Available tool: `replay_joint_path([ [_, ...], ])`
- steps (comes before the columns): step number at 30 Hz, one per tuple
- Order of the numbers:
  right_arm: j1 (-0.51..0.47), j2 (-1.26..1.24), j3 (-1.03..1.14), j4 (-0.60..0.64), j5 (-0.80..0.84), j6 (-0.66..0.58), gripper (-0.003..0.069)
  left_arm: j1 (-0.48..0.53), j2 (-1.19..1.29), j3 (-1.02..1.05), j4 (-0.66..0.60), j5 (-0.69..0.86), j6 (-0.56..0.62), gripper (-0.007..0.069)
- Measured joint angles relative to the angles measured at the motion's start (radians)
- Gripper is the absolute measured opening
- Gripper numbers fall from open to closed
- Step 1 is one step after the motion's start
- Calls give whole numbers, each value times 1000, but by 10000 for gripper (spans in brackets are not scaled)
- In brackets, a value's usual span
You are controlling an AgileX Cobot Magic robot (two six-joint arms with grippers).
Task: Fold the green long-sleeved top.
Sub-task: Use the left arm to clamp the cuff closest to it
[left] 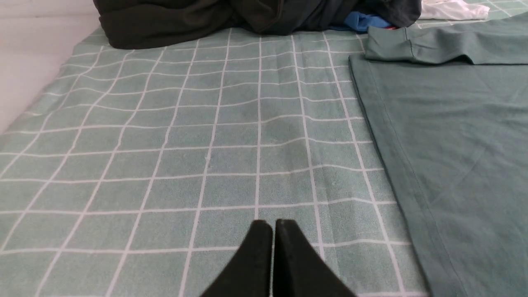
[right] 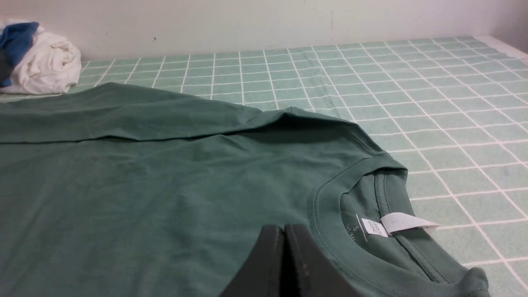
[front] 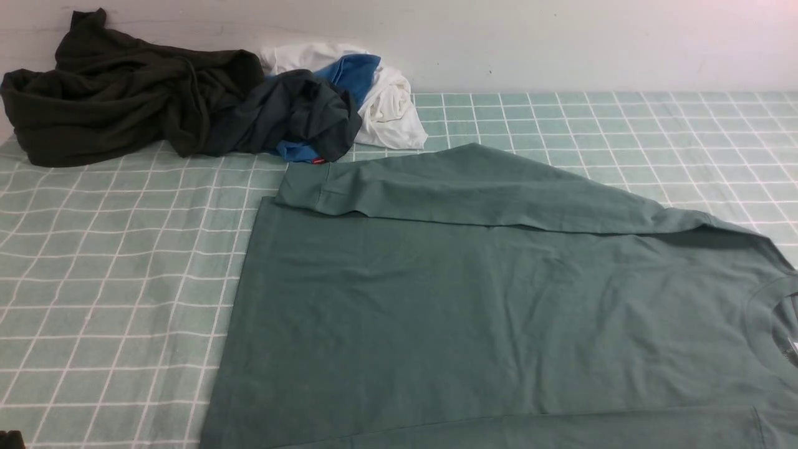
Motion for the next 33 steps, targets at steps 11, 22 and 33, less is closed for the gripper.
replay_joint_path([
  [11,0,0,0,-1,0,0,-16,0,0,0,0,0,0,-3],
  [22,0,0,0,-1,0,7,-16,0,0,0,0,0,0,-3],
  [33,0,0,0,-1,0,7,-16,0,0,0,59,3,51,-3],
])
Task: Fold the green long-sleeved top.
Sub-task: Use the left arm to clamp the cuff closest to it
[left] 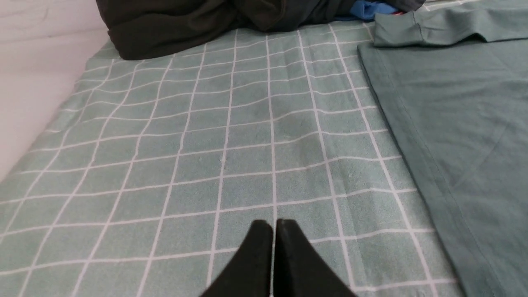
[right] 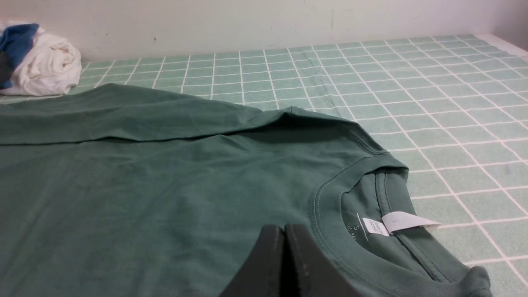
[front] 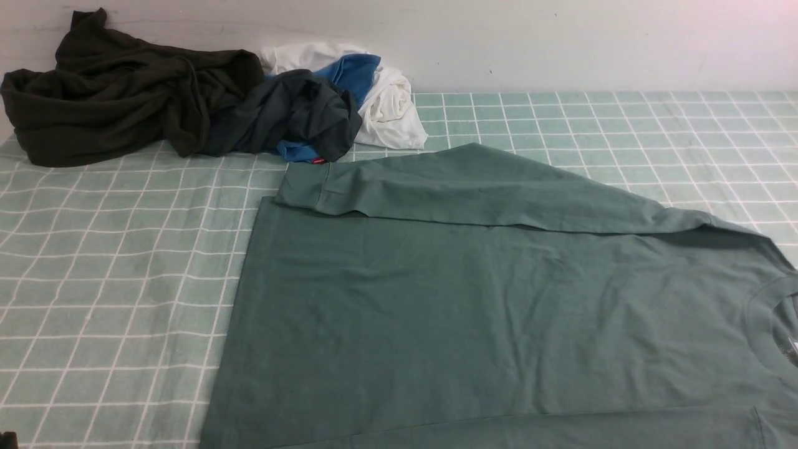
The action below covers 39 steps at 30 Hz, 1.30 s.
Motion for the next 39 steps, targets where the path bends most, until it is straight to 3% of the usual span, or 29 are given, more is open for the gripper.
replay_joint_path([
  [22,0,0,0,2,0,3,-16,0,0,7,15,-97,-81,-3],
  [25,0,0,0,31,0,4,-16,0,0,7,-62,-97,-156,-3],
  [27,0,0,0,108,1,13,-16,0,0,7,-248,-98,-317,-3],
  [28,0,0,0,120,1,15,-16,0,0,7,-269,-98,-334,-3],
  [30,0,0,0,296,4,55,-16,0,0,7,-547,-105,-548,-3],
  [31,0,0,0,311,5,59,-16,0,0,7,-585,-106,-561,-3],
  [32,0,0,0,428,9,91,-16,0,0,7,-690,-107,-629,-3],
  [36,0,0,-1,749,14,135,-16,0,0,7,-766,-87,-625,-3],
  [39,0,0,-2,843,8,124,-16,0,0,7,-763,-76,-561,-3],
])
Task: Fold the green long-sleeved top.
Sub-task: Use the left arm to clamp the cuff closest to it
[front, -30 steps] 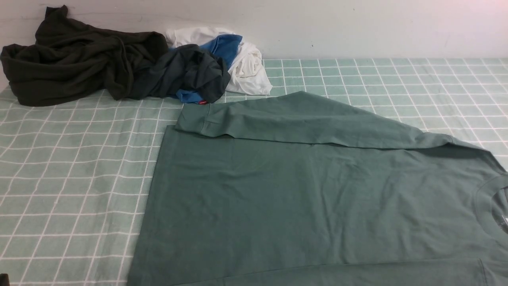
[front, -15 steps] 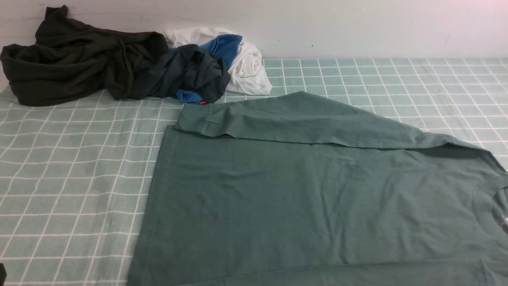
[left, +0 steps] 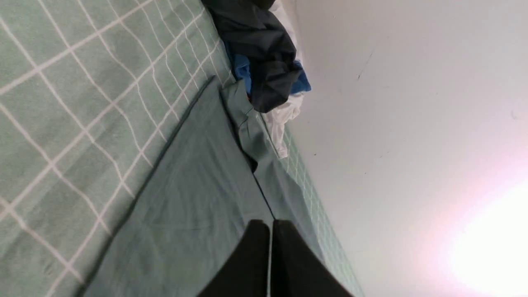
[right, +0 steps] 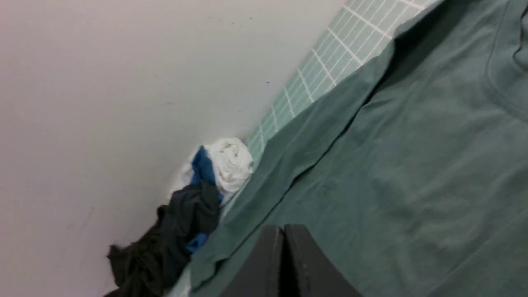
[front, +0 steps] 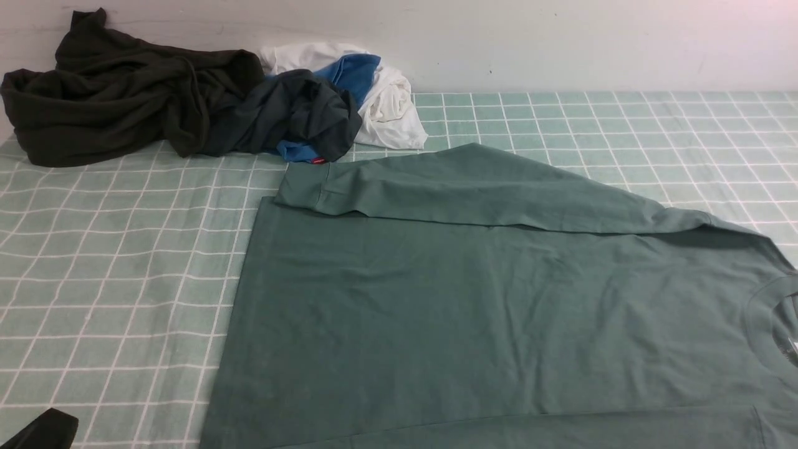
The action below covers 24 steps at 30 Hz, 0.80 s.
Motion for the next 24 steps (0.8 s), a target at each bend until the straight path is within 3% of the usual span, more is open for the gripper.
replay_joint_path([
  [6,0,0,0,17,-16,-73,-16,0,0,-4,1,29,198,-3],
  [11,0,0,-45,-7,-14,-268,-16,0,29,-205,52,167,603,-3],
  [13,0,18,-100,-43,-17,-344,-16,0,103,-283,99,237,674,-3],
  [16,0,159,-221,-127,-8,-452,-16,-1,307,-422,224,397,723,-3],
  [20,16,441,-459,-273,135,-579,-16,-24,623,-645,464,631,740,-3],
  [24,65,629,-622,-363,315,-604,-16,-79,793,-768,618,783,734,-3],
])
